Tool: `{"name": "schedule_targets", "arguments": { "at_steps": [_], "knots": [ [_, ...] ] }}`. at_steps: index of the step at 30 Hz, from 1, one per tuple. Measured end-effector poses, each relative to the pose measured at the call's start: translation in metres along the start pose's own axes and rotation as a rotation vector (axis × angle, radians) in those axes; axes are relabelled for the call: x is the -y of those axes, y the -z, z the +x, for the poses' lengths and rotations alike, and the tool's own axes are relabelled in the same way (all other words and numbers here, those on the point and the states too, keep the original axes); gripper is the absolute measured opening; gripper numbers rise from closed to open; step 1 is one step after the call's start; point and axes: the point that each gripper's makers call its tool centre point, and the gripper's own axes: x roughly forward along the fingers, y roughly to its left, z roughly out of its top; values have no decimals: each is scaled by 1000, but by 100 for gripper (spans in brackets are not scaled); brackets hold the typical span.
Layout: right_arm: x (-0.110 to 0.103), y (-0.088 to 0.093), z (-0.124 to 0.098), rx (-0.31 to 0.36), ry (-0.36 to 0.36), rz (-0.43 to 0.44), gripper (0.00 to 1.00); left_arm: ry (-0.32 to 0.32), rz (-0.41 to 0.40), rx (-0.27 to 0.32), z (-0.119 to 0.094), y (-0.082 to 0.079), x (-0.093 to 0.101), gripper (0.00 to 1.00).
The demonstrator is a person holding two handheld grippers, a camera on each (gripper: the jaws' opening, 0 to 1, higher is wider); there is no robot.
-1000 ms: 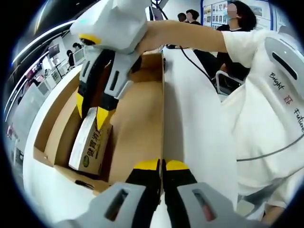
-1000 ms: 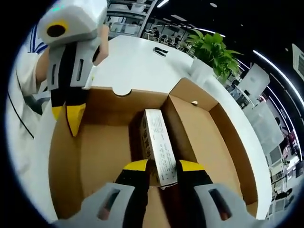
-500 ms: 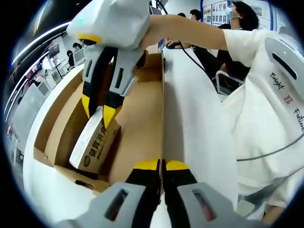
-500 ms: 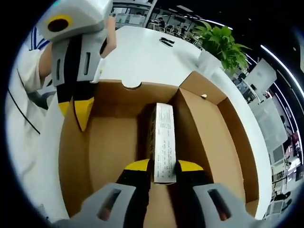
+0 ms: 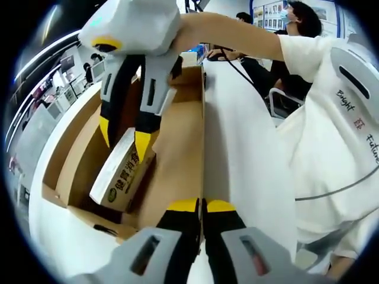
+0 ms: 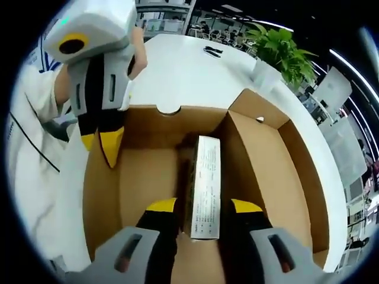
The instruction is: Operate the shoe box by opening the lid, removing the specified soft item, and placing it in the target area until the item is outside and the box remains undamaged.
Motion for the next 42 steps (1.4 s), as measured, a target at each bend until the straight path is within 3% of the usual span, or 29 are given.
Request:
{"name": "schedule_targets", "arguments": {
  "at_steps": [4,9,14,21,30,35,39,42],
  "knots": [
    [0,1,9,-43,-13,-32,30,-1,1,0,0,0,0,1],
    [1,-1,13,-40,-44,-20,32,0,1,6,0,0,0,1],
    [8,4,21,-93,-73,-38,32,-1,1,10,-1,0,-1,1],
    [8,8,28,-161,-128,-61,25,1,1,14,-1,0,-1,1],
    [0,5,30,-170,-166,-23,22,3,6,1,1,-1,-1,1],
    [-7,11,31,-243,-219,36,21,1,5,2,1,-1,-1,1],
    [-18,15,30,-301,-259,46,21,0,4,2,1,-1,-1,1],
    [-15,18,32,-339,-263,39,21,1,4,0,1,-1,-1,1]
  ]
}}
